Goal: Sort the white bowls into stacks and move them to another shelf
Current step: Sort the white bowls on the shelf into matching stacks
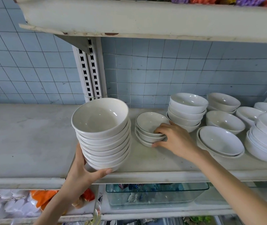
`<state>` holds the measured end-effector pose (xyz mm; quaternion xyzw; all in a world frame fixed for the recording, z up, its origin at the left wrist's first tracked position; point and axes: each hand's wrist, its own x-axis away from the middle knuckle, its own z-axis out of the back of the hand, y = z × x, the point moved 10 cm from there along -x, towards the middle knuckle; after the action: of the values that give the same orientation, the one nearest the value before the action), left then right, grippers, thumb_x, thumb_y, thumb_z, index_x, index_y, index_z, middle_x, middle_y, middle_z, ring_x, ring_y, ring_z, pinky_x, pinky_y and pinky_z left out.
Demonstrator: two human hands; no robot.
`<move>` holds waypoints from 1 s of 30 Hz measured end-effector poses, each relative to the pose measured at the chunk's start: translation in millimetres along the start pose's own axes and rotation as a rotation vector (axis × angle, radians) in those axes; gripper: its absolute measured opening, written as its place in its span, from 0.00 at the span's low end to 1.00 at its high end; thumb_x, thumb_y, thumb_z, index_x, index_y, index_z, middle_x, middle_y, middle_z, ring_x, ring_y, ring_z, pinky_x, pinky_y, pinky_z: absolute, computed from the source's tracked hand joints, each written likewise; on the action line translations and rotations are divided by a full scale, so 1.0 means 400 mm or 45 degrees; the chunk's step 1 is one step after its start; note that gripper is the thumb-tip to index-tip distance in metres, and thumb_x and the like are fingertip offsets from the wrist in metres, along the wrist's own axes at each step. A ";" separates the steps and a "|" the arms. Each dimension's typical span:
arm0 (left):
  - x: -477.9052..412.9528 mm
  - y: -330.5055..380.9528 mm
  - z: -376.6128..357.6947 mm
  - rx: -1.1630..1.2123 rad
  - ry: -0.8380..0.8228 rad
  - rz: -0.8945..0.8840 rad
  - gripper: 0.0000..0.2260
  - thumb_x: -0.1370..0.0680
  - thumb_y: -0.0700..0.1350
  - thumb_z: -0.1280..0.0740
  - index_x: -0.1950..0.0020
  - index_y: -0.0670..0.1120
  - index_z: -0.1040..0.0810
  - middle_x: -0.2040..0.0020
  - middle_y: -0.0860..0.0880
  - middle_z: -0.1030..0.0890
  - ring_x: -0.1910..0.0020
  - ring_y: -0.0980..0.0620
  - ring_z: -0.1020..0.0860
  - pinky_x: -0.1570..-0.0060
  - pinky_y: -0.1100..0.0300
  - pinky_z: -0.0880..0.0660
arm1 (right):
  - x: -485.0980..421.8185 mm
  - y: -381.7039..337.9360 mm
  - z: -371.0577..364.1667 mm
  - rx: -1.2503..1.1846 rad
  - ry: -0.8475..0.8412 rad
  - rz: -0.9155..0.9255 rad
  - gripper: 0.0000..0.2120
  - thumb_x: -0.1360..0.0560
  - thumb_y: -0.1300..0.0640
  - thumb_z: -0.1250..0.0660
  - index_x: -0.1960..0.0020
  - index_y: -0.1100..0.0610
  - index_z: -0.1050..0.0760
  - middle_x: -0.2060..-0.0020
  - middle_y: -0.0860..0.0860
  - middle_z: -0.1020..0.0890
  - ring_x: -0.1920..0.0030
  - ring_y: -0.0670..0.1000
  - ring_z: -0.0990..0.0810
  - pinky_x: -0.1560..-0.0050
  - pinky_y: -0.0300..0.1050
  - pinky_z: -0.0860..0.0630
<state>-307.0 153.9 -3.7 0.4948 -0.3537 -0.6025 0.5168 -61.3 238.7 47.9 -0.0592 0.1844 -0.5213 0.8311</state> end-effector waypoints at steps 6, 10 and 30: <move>0.001 0.002 0.000 -0.021 0.000 0.007 0.50 0.46 0.67 0.23 0.30 0.65 0.46 0.36 0.71 0.32 0.35 0.69 0.33 0.43 0.78 0.34 | -0.057 0.024 -0.009 -0.015 -0.015 -0.058 0.15 0.30 0.46 0.28 0.48 0.52 0.24 0.53 0.46 0.22 0.49 0.52 0.31 0.61 0.44 0.42; 0.000 -0.004 0.005 -0.053 0.017 0.032 0.47 0.46 0.67 0.23 0.34 0.72 0.45 0.35 0.69 0.32 0.34 0.66 0.33 0.42 0.77 0.34 | -0.073 0.028 -0.017 -0.010 -0.053 -0.027 0.14 0.30 0.47 0.29 0.48 0.53 0.24 0.52 0.48 0.21 0.49 0.56 0.30 0.60 0.44 0.44; -0.001 -0.026 0.015 -0.104 0.059 0.128 0.58 0.51 0.63 0.19 0.27 0.49 0.42 0.41 0.65 0.24 0.40 0.63 0.26 0.47 0.75 0.28 | -0.308 -0.136 -0.112 -0.235 -0.563 0.365 0.17 0.26 0.53 0.31 0.38 0.50 0.25 0.39 0.43 0.23 0.45 0.39 0.30 0.47 0.33 0.39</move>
<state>-315.6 156.1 -11.9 0.4686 -0.3412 -0.5781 0.5742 -171.6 328.0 52.3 -0.2204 0.0517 -0.3539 0.9075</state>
